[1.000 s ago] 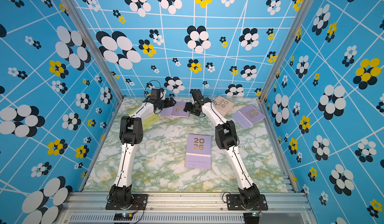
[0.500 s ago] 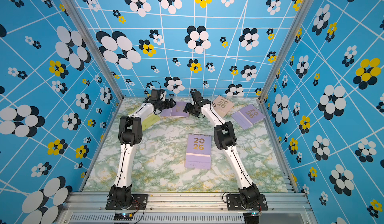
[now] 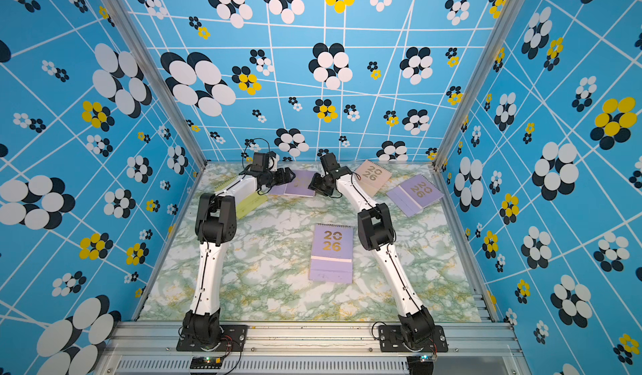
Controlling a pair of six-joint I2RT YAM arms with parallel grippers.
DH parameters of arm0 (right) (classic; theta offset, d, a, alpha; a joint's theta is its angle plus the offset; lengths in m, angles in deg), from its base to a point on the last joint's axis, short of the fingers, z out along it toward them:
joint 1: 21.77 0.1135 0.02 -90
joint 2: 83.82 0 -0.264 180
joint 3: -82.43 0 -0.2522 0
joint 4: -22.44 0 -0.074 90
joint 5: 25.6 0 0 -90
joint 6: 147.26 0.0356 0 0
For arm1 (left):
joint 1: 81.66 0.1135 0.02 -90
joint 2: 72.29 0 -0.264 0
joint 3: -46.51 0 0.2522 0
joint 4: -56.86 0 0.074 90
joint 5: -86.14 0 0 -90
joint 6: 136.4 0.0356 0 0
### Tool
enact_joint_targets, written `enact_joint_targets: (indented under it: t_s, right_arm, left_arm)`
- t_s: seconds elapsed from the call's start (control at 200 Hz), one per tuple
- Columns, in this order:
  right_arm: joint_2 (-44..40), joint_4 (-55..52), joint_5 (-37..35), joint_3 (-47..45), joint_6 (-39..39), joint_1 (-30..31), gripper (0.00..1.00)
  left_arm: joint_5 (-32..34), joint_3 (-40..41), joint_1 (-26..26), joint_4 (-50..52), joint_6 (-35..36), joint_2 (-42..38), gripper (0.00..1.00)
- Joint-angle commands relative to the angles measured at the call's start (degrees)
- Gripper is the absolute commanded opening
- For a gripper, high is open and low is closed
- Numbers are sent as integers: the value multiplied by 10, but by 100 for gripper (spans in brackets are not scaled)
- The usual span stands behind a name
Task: Stack the calendars
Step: Move the calendar to the center of the board.
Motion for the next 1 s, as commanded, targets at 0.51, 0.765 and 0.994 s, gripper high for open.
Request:
enact_joint_targets:
  t_s: [0.51,0.765,0.994]
  right_arm:
    - [-40,19,21,-65,-12,23,23]
    - [-64,5,24,-95,-27,25,20]
    - [-79,-13,17,-103,-49,28,19]
  left_arm:
    - [-38,169,-55,26,-50,-65,84]
    - [-42,271,-58,-20,-65,-116,82]
    - [-46,353,-81,-60,-88,-157,81]
